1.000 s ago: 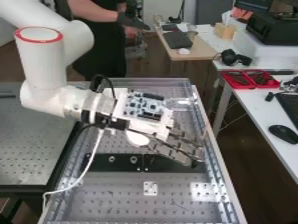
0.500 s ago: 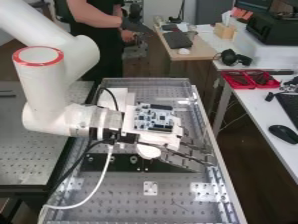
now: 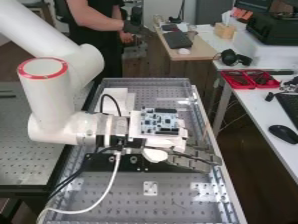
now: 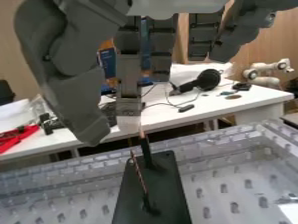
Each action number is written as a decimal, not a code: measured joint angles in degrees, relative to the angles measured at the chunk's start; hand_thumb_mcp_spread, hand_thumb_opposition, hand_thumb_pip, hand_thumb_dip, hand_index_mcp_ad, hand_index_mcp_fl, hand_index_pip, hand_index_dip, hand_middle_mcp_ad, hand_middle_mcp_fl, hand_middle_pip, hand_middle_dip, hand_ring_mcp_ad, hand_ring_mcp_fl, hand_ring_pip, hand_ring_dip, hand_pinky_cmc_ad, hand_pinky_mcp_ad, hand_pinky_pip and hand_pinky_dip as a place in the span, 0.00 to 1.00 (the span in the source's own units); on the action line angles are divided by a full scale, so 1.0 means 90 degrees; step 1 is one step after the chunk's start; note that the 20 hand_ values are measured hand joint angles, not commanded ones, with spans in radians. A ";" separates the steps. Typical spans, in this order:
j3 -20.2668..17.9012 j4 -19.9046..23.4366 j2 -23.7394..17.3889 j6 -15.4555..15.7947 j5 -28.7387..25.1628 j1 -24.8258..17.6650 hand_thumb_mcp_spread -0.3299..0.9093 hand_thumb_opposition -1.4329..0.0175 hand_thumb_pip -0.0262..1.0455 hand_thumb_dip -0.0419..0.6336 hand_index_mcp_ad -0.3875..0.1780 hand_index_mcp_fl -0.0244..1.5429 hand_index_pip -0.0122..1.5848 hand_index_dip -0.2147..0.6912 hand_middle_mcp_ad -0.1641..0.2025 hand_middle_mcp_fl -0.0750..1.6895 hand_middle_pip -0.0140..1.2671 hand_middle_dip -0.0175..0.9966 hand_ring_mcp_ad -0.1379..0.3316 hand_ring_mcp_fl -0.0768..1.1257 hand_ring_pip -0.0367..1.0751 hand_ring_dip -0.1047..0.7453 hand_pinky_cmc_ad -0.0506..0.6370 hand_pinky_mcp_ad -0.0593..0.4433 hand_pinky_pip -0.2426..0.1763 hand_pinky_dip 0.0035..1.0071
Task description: Grab the drill bit and place it in the clear container
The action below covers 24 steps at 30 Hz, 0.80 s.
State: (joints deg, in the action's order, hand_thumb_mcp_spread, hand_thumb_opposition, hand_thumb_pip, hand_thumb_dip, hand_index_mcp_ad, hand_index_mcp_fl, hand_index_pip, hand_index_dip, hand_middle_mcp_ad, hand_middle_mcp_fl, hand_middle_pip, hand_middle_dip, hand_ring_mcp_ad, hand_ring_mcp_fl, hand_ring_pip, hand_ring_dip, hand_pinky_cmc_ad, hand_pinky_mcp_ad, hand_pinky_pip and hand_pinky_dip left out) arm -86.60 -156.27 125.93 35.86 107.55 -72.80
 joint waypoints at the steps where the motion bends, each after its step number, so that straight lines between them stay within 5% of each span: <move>1: 0.0000 0.0025 0.0009 -0.0003 0.0007 0.0000 0.62 0.41 0.63 0.44 0.64 0.25 0.76 0.39 0.65 0.16 0.11 0.17 0.68 0.07 0.11 0.14 0.38 0.35 0.40 0.19; 24: 0.0162 0.0155 0.0279 0.0015 0.0010 0.0023 0.73 0.41 0.50 0.41 0.54 0.22 0.87 0.53 0.63 0.20 0.11 0.21 0.67 0.10 0.11 0.14 0.48 0.36 0.43 0.19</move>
State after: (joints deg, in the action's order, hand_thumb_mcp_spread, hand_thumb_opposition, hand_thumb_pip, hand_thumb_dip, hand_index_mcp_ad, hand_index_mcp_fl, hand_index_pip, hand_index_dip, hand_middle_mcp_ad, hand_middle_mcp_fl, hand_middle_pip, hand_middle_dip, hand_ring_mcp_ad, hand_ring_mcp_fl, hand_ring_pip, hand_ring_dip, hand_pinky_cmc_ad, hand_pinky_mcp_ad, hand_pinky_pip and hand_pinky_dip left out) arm -85.14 -154.88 128.44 35.99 107.64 -72.60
